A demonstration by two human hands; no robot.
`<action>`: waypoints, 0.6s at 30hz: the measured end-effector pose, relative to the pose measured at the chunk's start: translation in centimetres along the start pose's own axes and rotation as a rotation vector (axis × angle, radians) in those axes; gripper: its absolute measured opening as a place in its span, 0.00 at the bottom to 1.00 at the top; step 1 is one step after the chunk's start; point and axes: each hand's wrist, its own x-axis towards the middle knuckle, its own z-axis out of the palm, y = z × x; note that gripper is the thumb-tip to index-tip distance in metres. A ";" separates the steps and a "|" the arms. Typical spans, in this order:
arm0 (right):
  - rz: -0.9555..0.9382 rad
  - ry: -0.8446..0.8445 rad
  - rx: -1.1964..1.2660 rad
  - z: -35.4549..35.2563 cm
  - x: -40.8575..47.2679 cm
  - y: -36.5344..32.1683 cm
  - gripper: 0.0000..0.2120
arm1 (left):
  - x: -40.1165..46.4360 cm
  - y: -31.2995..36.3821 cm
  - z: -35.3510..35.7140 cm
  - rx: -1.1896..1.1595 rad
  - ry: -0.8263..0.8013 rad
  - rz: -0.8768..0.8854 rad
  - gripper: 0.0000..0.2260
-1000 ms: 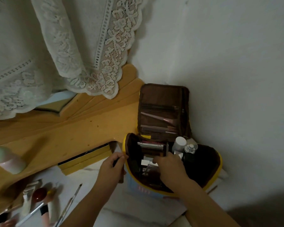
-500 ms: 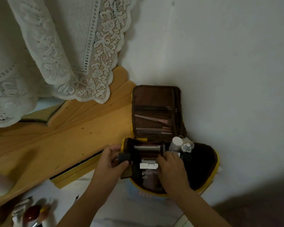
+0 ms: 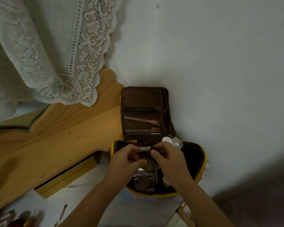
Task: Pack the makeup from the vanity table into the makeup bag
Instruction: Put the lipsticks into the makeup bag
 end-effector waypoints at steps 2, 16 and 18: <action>0.037 0.116 -0.036 -0.4 0.3 0.5 0.10 | 0.4 -1.3 0.5 0.339 -0.029 0.091 0.08; 0.216 -0.237 -0.199 4.5 4.5 2.5 0.15 | 0.2 -4.5 1.9 1.236 -0.379 0.142 0.23; 0.206 -0.300 -0.256 5.4 4.8 2.7 0.17 | 0.2 -4.4 1.5 1.237 -0.402 0.108 0.25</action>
